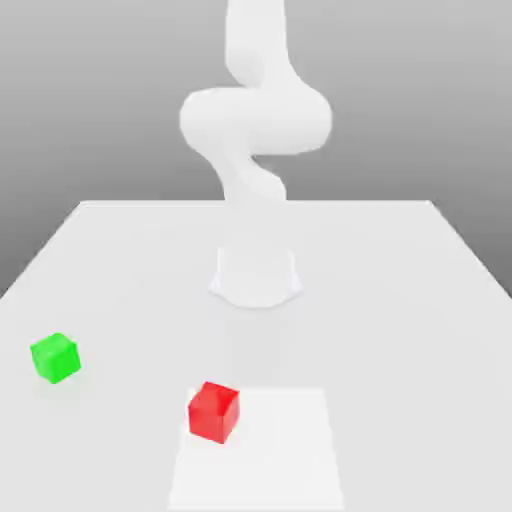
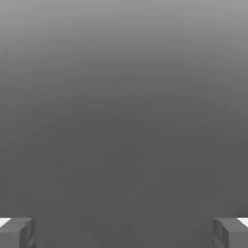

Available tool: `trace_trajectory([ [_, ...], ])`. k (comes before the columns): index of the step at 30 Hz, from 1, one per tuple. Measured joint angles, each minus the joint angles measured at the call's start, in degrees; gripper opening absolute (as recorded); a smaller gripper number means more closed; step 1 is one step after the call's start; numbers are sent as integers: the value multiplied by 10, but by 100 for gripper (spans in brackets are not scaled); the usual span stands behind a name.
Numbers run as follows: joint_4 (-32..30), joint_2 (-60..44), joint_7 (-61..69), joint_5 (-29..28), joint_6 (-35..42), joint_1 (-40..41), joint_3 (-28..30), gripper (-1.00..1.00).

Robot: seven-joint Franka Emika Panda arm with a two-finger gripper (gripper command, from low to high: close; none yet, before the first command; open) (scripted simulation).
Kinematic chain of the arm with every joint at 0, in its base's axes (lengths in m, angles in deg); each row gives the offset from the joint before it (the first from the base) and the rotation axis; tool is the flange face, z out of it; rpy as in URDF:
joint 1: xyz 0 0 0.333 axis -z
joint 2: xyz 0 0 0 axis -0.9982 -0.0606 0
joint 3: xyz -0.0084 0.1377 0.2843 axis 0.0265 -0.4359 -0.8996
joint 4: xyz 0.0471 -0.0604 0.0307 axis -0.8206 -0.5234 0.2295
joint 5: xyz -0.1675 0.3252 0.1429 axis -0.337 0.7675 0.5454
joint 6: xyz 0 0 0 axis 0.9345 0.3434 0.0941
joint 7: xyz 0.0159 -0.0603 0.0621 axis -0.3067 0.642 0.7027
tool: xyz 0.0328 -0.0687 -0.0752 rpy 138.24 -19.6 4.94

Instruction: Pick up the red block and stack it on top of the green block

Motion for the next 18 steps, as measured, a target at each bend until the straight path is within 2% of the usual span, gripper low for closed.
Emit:
trace_trajectory([
  [11, -146, -239, -43, 41, -144, 12, 24, 0],
  [15, -199, -325, -76, 32, -198, 25, 24, 0],
  [18, -238, -386, -117, 4, -237, 39, 29, 0],
])
